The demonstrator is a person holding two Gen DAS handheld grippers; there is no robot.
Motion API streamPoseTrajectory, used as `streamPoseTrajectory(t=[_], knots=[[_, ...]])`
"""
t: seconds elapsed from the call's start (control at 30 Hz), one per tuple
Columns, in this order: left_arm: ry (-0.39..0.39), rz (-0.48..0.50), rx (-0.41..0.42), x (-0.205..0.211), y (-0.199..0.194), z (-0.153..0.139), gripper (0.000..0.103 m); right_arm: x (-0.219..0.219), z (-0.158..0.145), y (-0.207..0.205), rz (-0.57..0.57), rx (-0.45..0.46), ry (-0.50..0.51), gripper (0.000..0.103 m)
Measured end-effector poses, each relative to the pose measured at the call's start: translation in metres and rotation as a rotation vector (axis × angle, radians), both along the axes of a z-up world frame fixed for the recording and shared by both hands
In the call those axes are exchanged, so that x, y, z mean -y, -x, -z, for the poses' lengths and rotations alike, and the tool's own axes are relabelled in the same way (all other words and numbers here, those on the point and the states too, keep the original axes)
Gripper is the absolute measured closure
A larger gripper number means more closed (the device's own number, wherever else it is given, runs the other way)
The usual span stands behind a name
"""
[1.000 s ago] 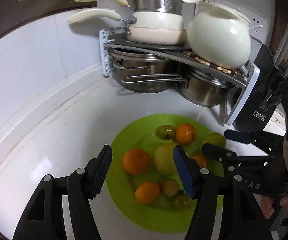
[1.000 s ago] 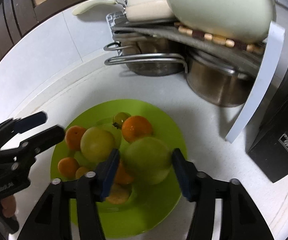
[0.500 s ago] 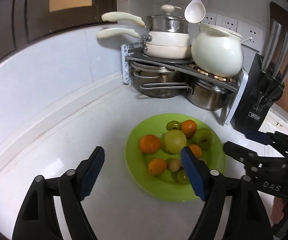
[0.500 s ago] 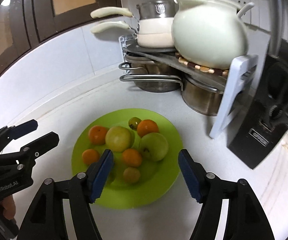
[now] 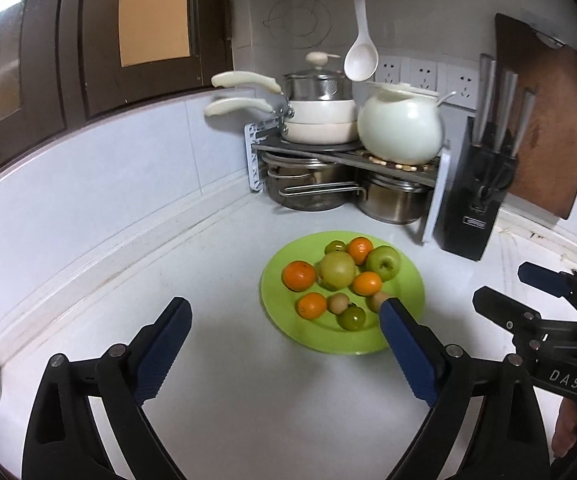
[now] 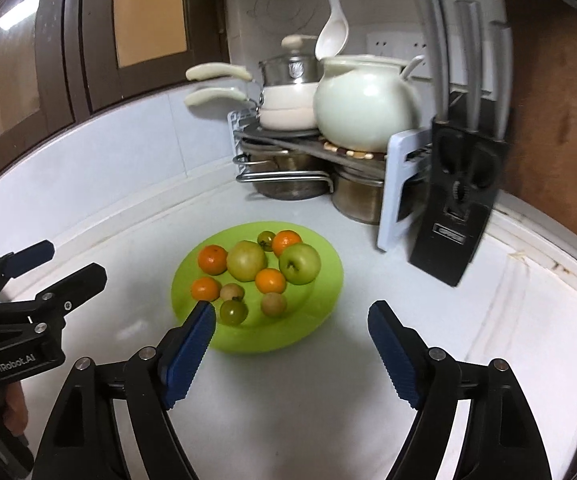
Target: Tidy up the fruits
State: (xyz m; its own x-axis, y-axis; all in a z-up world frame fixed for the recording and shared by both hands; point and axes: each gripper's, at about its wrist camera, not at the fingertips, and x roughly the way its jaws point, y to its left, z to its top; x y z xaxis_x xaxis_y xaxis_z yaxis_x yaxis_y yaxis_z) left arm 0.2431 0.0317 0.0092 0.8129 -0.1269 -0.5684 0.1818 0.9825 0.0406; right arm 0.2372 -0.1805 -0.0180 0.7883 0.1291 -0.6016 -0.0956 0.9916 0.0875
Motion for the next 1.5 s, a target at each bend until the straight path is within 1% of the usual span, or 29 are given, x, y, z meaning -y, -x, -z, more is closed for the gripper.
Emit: streamPoseTrajectory(t=[0.1,0.2,0.33,0.67,0.87,1.13,1.23,1.5], knots=[[0.009,-0.004,0.013,0.001,0.017,-0.005,0.003,0.004,-0.008,0.017,-0.001,0.021,-0.006,0.022],[0.012,-0.035,0.038,0.004,0.039,-0.011,0.001,0.008,-0.018,0.034,-0.015,0.047,0.005,0.021],[0.024,-0.062,0.054,0.007,0.066,-0.016,0.000,0.013,-0.028,0.058,-0.037,0.069,0.016,0.019],[0.043,-0.087,0.061,0.023,0.132,-0.026,0.000,0.027,-0.041,0.121,-0.085,0.097,0.025,0.016],[0.062,-0.097,0.054,0.026,0.164,-0.028,0.000,0.028,-0.044,0.149,-0.110,0.108,0.026,0.016],[0.063,-0.107,0.068,0.029,0.192,-0.033,0.000,0.030,-0.049,0.179,-0.132,0.120,0.020,0.015],[0.050,-0.111,0.077,0.031,0.202,-0.034,0.000,0.031,-0.049,0.187,-0.137,0.125,0.017,0.013],[0.038,-0.119,0.100,0.034,0.218,-0.039,0.000,0.034,-0.052,0.201,-0.139,0.137,0.015,0.013]])
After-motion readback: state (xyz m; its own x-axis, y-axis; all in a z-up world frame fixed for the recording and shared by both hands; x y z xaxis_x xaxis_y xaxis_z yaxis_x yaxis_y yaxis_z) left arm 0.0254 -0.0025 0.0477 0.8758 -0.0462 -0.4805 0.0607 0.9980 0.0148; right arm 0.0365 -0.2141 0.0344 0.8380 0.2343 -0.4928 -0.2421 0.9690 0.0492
